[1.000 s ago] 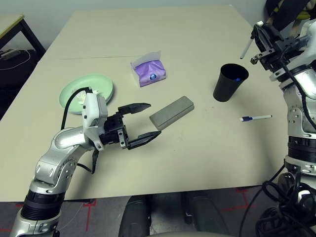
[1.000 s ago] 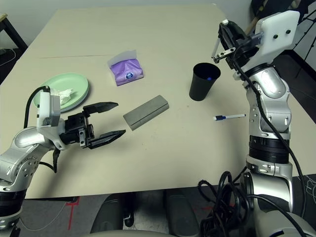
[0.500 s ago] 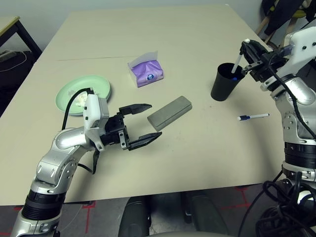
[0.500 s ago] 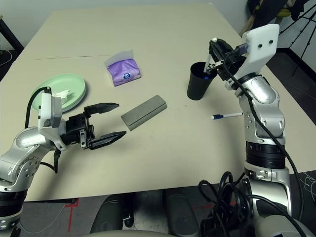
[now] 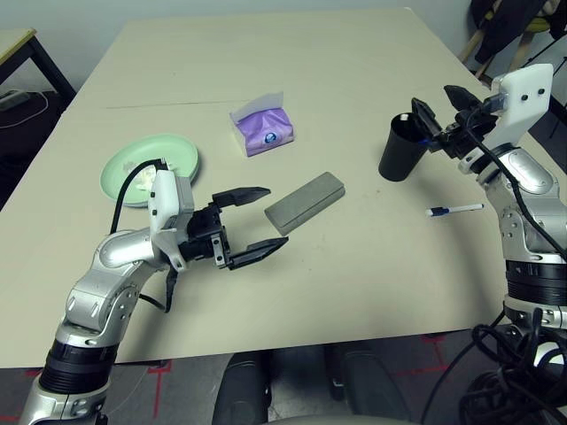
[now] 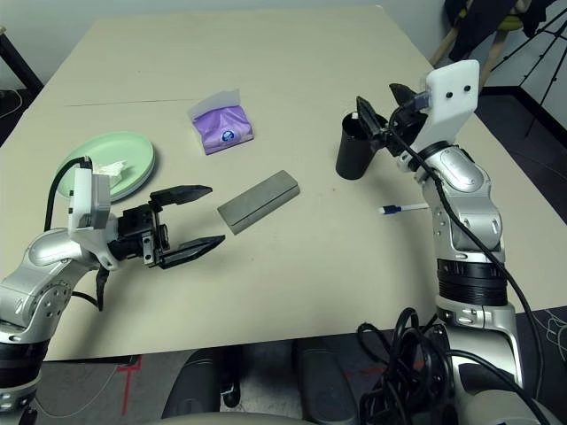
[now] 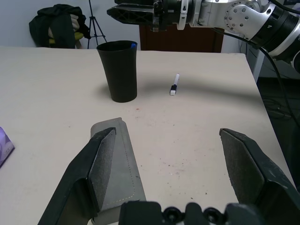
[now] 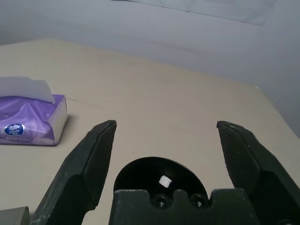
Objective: Organize and tidy the items on the table.
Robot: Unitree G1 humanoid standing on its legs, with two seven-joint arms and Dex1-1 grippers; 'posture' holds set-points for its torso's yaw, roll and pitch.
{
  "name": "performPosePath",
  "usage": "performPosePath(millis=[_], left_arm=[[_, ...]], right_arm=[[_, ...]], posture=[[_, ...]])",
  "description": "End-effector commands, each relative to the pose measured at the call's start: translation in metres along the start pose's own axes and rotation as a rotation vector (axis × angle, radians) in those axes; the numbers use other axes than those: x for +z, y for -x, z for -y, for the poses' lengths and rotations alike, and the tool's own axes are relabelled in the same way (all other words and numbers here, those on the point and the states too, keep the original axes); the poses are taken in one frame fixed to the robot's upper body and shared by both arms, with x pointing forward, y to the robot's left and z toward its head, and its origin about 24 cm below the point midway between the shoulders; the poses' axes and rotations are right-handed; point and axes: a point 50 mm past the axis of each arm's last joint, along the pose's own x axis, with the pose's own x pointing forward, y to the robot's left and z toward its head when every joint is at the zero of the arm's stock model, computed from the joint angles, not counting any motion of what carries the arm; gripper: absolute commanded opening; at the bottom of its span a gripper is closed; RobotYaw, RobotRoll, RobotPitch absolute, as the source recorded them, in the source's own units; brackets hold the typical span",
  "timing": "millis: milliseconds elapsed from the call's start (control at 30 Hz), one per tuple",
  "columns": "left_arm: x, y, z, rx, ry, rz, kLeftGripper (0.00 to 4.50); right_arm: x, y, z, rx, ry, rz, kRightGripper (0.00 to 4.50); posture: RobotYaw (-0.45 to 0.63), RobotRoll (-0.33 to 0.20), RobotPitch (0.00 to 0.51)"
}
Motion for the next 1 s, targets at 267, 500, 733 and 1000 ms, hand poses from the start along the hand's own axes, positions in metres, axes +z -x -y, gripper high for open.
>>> performPosePath(millis=[267,500,733,1000], left_arm=[[0.001,0.000,0.000,-0.007,-0.015,-0.010,4.50],[0.003,-0.002,-0.001,-0.003,-0.016,0.001,4.50],[0.006,-0.002,-0.004,0.018,-0.011,0.018,4.50],[0.008,-0.002,-0.004,0.024,-0.014,0.019,4.50]], right_arm=[[0.055,-0.005,-0.025,0.497,0.036,0.073,4.48],[0.045,0.012,-0.030,0.801,0.052,-0.206,4.48],[0.025,0.029,-0.016,0.927,0.098,-0.531,4.48],[-0.001,0.041,0.010,0.952,0.230,-0.818,4.48]], posture=[[-0.04,0.000,0.134],[-0.04,0.000,0.131],[-0.03,0.000,0.126],[-0.02,0.000,0.126]])
